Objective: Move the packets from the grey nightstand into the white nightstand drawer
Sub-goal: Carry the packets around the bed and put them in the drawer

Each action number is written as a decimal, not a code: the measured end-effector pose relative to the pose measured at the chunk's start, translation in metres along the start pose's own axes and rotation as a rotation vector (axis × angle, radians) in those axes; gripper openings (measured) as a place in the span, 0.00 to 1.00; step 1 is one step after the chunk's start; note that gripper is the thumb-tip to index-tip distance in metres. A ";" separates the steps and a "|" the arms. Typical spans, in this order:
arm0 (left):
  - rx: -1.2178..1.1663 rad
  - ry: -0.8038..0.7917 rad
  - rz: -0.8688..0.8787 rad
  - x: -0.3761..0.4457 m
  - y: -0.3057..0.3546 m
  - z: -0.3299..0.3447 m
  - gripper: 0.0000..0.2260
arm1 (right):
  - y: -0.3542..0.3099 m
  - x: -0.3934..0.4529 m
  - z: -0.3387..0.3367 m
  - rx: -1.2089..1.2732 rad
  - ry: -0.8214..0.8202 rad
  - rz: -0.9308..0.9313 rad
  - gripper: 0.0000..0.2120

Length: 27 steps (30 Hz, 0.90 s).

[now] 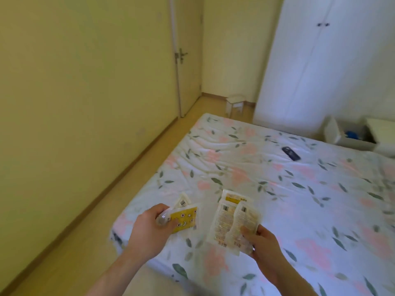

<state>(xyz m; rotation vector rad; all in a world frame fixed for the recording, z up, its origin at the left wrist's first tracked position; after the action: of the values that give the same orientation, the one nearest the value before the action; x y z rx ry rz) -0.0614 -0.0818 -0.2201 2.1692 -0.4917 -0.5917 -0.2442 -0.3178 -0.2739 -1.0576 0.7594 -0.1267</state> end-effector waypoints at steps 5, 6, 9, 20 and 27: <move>-0.099 0.195 -0.111 0.031 -0.059 -0.114 0.03 | -0.029 0.093 0.136 -0.122 -0.168 0.058 0.12; -0.112 0.229 -0.119 0.037 -0.070 -0.135 0.03 | -0.035 0.108 0.164 -0.145 -0.208 0.057 0.12; -0.135 0.309 -0.132 0.054 -0.100 -0.196 0.04 | -0.047 0.144 0.247 -0.200 -0.305 0.033 0.12; -0.095 0.272 -0.120 0.147 -0.226 -0.407 0.04 | -0.003 0.229 0.482 -0.087 -0.235 0.046 0.13; -0.046 0.116 -0.015 0.252 -0.233 -0.481 0.04 | -0.013 0.265 0.544 -0.016 -0.110 0.001 0.12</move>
<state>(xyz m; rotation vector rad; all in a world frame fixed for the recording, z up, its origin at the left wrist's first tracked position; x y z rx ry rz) 0.4483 0.2165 -0.1983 2.1513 -0.3961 -0.4773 0.2926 -0.0390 -0.2510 -1.0701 0.6627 -0.0612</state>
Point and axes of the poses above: each hand's wrist, its own x-axis towards the middle knuckle, its own z-axis out of the palm, y = z × x, the point moved 1 cm from there along x, towards the middle knuckle, and after that the axes turned 7 degrees about -y, right-handed, at the moved point
